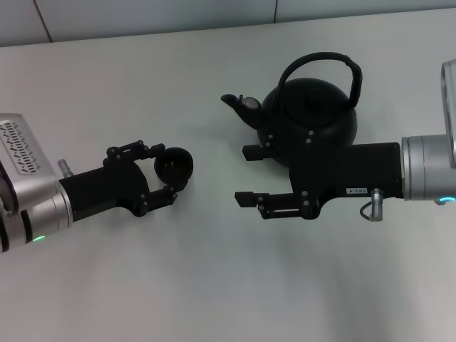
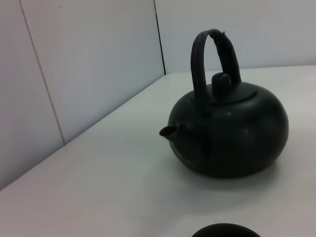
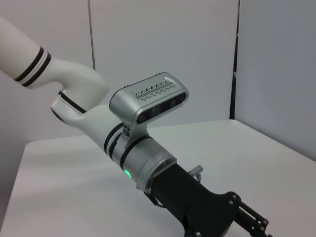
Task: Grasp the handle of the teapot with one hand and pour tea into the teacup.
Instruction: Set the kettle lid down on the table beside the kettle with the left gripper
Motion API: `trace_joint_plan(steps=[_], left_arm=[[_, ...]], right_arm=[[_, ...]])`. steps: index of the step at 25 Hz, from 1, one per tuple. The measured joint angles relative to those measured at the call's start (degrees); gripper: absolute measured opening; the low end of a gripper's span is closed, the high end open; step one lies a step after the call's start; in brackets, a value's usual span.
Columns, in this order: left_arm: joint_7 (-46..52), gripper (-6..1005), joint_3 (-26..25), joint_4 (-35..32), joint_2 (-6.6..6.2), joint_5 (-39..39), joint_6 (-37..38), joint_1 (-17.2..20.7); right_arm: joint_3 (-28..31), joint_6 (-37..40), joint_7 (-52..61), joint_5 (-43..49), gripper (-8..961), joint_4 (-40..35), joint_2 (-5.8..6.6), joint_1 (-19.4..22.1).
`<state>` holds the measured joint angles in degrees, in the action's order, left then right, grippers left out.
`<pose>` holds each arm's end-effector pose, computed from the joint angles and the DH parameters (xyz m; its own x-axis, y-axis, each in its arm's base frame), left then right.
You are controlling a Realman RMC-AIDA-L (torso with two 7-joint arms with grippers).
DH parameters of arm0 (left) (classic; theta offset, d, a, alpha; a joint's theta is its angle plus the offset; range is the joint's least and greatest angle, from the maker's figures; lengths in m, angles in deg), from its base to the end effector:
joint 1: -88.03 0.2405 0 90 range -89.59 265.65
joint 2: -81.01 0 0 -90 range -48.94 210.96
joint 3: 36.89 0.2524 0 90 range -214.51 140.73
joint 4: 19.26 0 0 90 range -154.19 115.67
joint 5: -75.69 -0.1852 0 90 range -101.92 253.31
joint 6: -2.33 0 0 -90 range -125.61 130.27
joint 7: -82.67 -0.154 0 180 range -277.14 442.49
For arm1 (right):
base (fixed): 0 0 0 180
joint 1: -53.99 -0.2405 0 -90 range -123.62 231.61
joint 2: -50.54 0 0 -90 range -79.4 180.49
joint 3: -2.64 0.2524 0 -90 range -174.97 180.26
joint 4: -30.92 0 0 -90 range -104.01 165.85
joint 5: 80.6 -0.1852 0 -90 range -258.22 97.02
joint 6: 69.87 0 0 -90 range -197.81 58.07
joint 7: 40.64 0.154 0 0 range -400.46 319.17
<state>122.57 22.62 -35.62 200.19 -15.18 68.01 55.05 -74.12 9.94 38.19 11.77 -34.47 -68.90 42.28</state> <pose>-0.2540 0.3196 -0.0746 0.9356 0.0150 0.3528 0.1738 -0.8892 -0.4231 0.2009 0.2665 -0.0202 0.8855 -0.0668 -0.4597 -0.1885 -0.9562 -0.2240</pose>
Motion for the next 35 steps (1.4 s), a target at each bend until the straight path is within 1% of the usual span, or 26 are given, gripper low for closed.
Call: trace_joint_plan(steps=[4,5,35], left_arm=[[0.00,763,0.66,0.08,0.00,-0.01,-0.98,-0.16],[0.00,764,1.49,0.10,0.00,0.04,-1.48,-0.25],[0.52,793,1.33,-0.03,-0.01,-0.12,-1.90,-0.58]], right_arm=[[0.03,-0.01,0.00,0.00,646,0.03,0.00,-0.10],[0.04,-0.02,0.00,0.00,645,0.07,0.00,-0.19],[0.04,-0.10,0.00,-0.09,641,0.00,0.00,-0.33]])
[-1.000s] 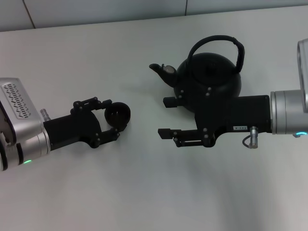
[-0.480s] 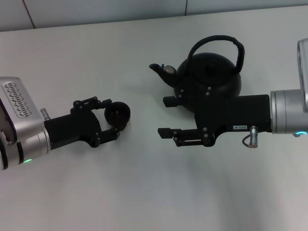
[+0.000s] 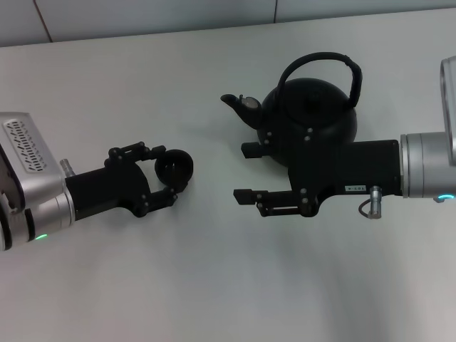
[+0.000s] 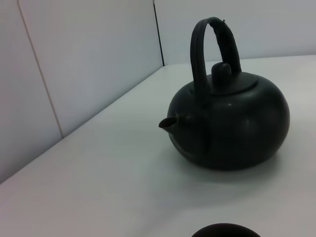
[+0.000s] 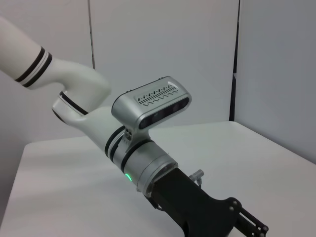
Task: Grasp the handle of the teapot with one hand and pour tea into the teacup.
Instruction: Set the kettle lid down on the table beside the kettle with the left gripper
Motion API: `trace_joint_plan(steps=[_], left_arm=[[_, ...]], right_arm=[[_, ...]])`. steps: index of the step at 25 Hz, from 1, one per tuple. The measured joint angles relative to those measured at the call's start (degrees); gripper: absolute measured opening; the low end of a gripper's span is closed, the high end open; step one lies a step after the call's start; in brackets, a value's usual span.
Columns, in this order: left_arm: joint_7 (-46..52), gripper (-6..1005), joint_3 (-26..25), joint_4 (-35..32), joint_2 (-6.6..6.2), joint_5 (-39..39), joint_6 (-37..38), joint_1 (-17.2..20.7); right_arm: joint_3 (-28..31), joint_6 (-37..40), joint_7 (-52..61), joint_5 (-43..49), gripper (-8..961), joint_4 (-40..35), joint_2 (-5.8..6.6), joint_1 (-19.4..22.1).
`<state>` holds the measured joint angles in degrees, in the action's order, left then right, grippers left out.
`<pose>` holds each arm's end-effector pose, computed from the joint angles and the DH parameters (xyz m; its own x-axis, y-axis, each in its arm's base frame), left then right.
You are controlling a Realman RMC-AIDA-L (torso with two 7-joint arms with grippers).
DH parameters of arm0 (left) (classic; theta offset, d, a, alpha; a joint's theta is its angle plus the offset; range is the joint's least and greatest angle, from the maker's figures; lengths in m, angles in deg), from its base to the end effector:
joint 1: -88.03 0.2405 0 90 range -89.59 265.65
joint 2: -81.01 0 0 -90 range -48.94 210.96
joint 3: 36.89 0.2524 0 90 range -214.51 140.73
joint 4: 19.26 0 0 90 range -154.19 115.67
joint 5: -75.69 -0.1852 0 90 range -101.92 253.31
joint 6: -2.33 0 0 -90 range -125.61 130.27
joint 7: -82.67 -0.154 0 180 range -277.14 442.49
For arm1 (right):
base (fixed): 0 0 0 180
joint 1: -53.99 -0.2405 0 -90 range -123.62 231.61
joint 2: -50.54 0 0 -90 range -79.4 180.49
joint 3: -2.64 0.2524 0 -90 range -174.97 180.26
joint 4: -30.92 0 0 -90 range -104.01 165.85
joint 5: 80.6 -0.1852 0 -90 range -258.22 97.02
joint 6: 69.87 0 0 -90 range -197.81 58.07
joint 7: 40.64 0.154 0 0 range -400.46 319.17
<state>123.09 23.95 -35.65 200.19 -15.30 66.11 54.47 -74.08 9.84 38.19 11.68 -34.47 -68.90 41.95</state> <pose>-0.2550 0.3224 -0.0772 0.9462 0.0195 0.3231 0.1632 -0.8907 -0.4242 0.1993 0.2680 -0.0199 0.8853 -0.0617 -0.4609 -0.1844 -0.9565 -0.2262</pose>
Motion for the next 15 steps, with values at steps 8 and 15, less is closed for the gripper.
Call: trace_joint_plan(steps=[8,15], left_arm=[[0.27,801,-0.27,-0.32,0.00,0.23,-0.04,0.36],[0.87,807,-0.36,-0.47,0.00,0.26,-0.15,0.16]], right_arm=[[0.09,-0.63,0.00,0.06,640,0.00,0.08,-0.07],[0.09,-0.74,0.00,0.10,639,0.00,0.09,-0.18]])
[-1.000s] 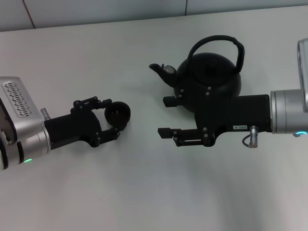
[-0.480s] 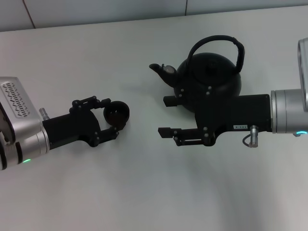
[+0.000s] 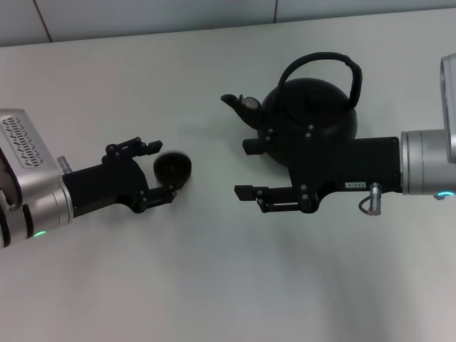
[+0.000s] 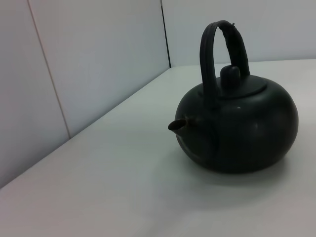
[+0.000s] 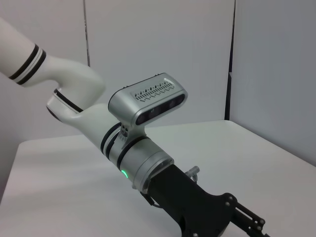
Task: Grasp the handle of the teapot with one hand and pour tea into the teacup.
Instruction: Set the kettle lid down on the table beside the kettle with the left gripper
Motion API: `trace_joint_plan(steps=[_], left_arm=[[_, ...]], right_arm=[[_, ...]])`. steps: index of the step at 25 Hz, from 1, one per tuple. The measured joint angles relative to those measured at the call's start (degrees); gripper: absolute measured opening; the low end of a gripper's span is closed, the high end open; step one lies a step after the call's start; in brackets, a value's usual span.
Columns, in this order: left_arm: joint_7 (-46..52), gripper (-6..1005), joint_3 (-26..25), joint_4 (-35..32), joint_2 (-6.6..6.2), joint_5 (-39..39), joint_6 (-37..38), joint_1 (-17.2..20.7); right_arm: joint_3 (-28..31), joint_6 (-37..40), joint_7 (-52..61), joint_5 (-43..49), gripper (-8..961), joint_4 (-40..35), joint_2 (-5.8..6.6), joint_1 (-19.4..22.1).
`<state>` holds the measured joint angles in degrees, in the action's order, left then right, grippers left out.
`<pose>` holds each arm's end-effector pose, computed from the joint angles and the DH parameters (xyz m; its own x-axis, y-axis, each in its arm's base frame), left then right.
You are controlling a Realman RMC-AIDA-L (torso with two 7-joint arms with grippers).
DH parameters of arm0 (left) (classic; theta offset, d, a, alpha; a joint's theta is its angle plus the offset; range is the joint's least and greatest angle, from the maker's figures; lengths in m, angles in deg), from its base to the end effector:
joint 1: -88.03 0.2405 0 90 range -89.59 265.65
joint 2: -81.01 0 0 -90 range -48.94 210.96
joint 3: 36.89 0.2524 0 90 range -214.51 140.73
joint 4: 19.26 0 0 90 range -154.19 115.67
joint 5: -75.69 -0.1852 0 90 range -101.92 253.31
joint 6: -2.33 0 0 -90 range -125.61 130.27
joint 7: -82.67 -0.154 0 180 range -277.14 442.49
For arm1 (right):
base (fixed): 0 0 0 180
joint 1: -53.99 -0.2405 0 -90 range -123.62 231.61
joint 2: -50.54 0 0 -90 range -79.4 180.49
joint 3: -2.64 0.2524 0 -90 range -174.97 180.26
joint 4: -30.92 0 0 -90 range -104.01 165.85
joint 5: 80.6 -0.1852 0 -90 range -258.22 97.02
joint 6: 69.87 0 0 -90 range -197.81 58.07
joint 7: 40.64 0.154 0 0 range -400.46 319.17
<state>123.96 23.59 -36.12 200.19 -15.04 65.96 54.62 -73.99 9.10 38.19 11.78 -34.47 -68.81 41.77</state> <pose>-0.2549 0.3245 -0.0750 0.9425 0.0307 0.3328 0.1810 -0.8841 -0.4309 0.1999 0.2707 -0.0191 0.8878 -0.0597 -0.4563 -0.1868 -0.9529 -0.2387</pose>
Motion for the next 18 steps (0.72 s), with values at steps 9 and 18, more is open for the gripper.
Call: trace_joint_plan(steps=[9,18], left_arm=[[-0.16,815,0.38,-0.11,0.00,0.03,-0.12,-0.14],[-0.54,812,0.04,-1.71,-0.09,0.29,0.22,1.14]], right_arm=[[-0.04,-0.43,0.00,0.00,637,0.00,0.00,0.01],[-0.02,-1.05,0.00,-0.01,636,0.09,0.00,0.18]])
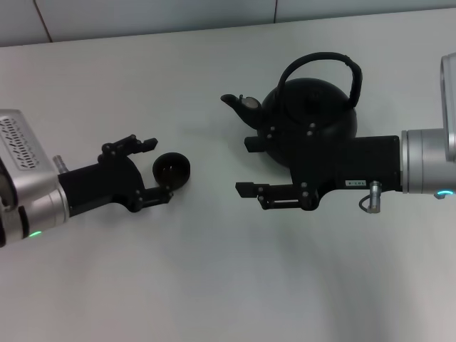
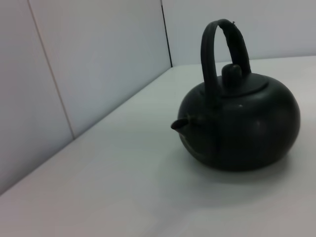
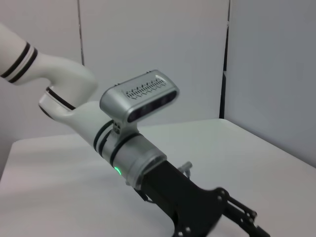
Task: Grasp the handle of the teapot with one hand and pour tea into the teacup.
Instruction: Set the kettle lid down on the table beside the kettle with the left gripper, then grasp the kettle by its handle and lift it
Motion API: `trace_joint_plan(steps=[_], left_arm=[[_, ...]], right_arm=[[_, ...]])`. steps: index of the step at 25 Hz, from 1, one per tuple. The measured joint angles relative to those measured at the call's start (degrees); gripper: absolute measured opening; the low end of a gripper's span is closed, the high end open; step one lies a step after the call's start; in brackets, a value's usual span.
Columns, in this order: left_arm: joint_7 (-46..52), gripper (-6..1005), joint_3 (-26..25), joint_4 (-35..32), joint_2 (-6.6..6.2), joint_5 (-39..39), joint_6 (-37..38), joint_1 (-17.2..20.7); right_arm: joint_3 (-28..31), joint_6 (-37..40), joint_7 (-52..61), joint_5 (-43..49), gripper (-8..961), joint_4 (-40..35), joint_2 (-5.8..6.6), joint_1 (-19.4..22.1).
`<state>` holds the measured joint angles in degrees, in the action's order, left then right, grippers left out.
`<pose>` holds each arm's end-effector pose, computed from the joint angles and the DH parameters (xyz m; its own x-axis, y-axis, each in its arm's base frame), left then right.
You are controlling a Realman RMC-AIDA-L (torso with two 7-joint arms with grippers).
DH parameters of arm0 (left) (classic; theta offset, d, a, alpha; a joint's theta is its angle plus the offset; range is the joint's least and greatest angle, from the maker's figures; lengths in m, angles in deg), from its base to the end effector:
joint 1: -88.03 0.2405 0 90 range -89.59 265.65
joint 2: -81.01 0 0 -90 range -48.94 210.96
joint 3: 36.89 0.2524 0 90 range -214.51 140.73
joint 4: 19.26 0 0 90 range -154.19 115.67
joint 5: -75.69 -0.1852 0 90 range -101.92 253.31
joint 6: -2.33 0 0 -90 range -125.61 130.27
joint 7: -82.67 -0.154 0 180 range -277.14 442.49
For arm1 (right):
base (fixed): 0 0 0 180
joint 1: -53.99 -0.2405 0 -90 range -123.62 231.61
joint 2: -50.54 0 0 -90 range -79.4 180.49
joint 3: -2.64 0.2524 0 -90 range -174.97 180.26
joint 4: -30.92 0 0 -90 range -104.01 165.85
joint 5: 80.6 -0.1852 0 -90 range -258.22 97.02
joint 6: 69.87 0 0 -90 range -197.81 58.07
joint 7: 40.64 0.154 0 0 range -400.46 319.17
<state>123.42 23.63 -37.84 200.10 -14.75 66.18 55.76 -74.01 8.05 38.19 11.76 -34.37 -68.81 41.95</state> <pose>-0.2573 0.3249 -0.0699 0.9445 0.0122 0.3282 0.1684 -0.8759 -0.4521 0.2020 0.2725 -0.0189 0.8888 -0.0653 -0.4536 -0.1987 -0.9469 -0.2530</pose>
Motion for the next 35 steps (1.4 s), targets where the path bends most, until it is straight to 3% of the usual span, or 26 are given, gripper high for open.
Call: trace_joint_plan(steps=[19,23,25,28,33,35], left_arm=[[5.38,807,0.49,-11.58,-0.82,0.36,12.43,7.33],[11.55,806,0.47,-17.91,-1.56,-3.39,17.23,8.94],[17.40,806,0.13,-22.84,-2.62,-7.71,20.50,9.73],[19.81,806,-0.41,-24.29,-3.41,-9.53,22.93,9.82],[20.85,806,-3.87,-24.69,-3.92,-10.26,28.41,9.85],[20.92,806,-5.14,-24.51,-3.85,-10.31,29.93,9.86]], right_arm=[[0.08,-0.41,0.00,-0.07,633,0.30,-0.05,0.22],[0.86,-0.36,0.00,0.17,632,-0.01,-0.02,0.42],[1.18,-0.24,0.00,0.19,632,-0.03,-0.01,0.53],[1.71,-0.20,0.00,0.20,632,-0.18,-0.01,0.81],[3.72,-0.31,0.01,0.20,631,-2.44,-0.31,3.39],[4.87,-0.13,0.28,0.01,631,-5.18,-0.43,6.36]])
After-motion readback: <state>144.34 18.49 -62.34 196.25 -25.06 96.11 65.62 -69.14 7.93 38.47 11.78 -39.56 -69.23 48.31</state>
